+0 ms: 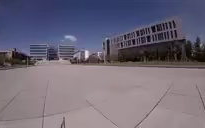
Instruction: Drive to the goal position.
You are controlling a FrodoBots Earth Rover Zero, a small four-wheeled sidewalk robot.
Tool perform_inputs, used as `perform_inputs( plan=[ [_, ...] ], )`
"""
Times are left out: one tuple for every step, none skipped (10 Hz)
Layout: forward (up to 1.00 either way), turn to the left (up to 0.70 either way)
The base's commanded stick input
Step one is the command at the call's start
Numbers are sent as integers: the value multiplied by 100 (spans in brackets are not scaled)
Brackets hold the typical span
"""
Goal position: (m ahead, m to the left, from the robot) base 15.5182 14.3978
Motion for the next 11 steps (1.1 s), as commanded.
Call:
perform_inputs(
  plan=[
    [70,0],
    [70,0],
    [70,0],
    [70,0],
    [70,0],
    [70,0],
    [70,0],
    [70,0],
    [70,0],
    [70,0],
    [70,-1]
  ],
)
